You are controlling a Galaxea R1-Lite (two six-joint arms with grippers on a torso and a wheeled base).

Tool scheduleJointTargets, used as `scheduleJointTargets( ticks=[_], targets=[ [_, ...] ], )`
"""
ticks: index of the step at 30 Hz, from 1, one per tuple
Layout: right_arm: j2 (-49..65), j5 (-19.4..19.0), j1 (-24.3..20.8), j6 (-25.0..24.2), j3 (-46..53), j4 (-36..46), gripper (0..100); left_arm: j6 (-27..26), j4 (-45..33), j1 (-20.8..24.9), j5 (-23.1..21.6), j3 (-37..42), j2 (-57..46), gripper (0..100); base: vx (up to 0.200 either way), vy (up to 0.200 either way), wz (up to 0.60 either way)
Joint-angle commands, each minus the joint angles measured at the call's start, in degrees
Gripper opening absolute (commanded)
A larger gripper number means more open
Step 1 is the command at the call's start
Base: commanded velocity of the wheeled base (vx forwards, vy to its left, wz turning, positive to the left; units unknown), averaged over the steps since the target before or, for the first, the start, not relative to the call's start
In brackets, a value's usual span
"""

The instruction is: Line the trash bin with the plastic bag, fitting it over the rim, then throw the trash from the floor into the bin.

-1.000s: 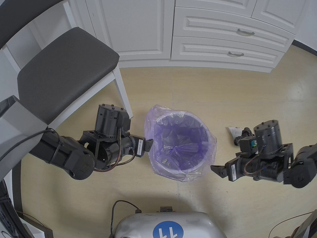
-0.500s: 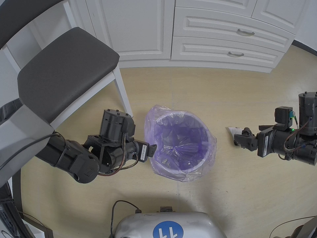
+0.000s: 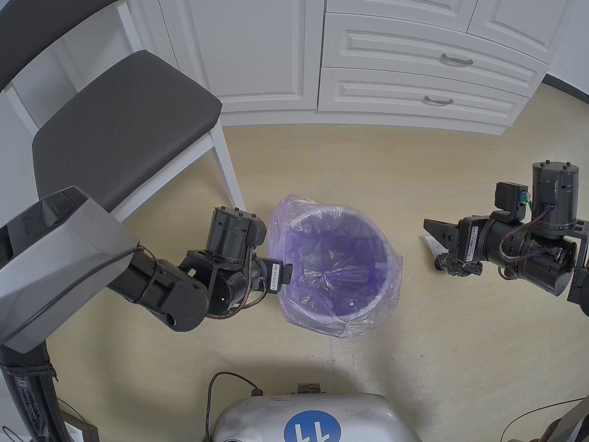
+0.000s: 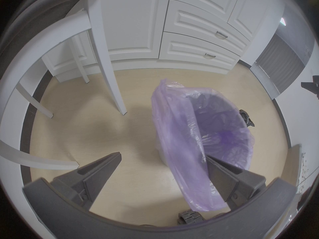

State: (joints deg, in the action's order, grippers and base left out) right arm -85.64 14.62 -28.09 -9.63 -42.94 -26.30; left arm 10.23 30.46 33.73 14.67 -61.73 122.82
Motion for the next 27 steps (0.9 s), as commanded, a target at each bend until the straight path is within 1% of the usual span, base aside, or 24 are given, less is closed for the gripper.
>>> scheduleJointTargets(
  ticks=[1,3,4,6,8,9,10,11,13,14,16,17,19,23,24,27],
  targets=[
    [-2.1,0.1,0.0,0.1,0.3,-0.1,100,-0.7,-0.6,-1.5,0.3,0.7,-0.2,100,0.000,0.000,0.00],
    [-2.1,0.1,0.0,0.1,0.4,0.0,100,-2.0,-1.7,-2.2,0.3,1.7,-1.7,100,0.000,0.000,0.00],
    [-2.1,0.1,0.0,0.1,0.5,0.0,100,-3.5,-3.7,-3.5,0.0,2.3,-3.0,100,0.000,0.000,0.00],
    [-2.2,0.1,0.0,0.1,0.5,0.0,100,-4.5,-5.6,-5.3,-0.3,2.1,-3.4,100,0.000,0.000,0.00],
    [-2.3,-0.1,0.0,0.1,0.6,0.0,100,-4.7,-6.6,-6.9,-0.5,1.3,-2.9,100,0.000,0.000,0.00],
    [-2.3,-0.1,0.0,0.1,0.6,0.0,100,-4.7,-6.6,-6.9,-0.5,1.3,-2.9,100,0.000,0.000,0.00],
    [-2.5,-0.2,0.1,0.1,0.6,0.1,100,-4.7,-7.4,-8.5,-1.0,-0.1,-1.5,100,0.000,0.000,0.00],
    [-2.8,-0.2,0.1,0.1,0.6,0.1,100,-4.7,-7.5,-8.9,-1.4,-0.4,-0.9,100,0.000,0.000,0.00],
    [-3.1,-0.1,0.1,0.1,0.6,0.1,100,-4.7,-7.5,-10.4,-2.6,-1.5,0.6,100,0.000,0.000,0.00],
    [-3.3,-0.1,0.2,0.1,0.6,0.1,100,-4.7,-7.3,-11.0,-3.9,-1.5,1.1,100,0.000,0.000,0.00],
    [-3.5,-0.1,0.1,0.1,0.6,0.1,100,-4.6,-7.3,-11.0,-5.3,-1.3,1.1,100,0.000,0.000,0.00],
    [-3.7,-0.2,0.1,0.1,0.7,0.1,100,-4.5,-7.2,-10.9,-6.9,-0.8,0.9,100,0.000,0.000,0.00],
    [-4.8,-0.2,0.1,0.1,0.9,-0.3,100,-4.4,-7.6,-10.5,-8.1,-0.7,0.9,100,0.000,0.000,0.00],
    [-6.9,0.1,0.0,0.1,0.7,-0.4,100,-4.5,-7.6,-9.9,-7.8,-0.8,2.9,100,0.000,0.000,0.00],
    [-7.5,0.1,0.0,0.1,0.6,-0.4,100,-4.5,-7.3,-10.1,-7.5,-1.5,5.8,100,0.000,0.000,0.00],
    [-7.5,-0.1,0.0,0.0,0.5,-0.4,100,-4.4,-7.3,-10.4,-7.5,-4.0,9.8,100,0.000,0.000,0.00]
  ],
)
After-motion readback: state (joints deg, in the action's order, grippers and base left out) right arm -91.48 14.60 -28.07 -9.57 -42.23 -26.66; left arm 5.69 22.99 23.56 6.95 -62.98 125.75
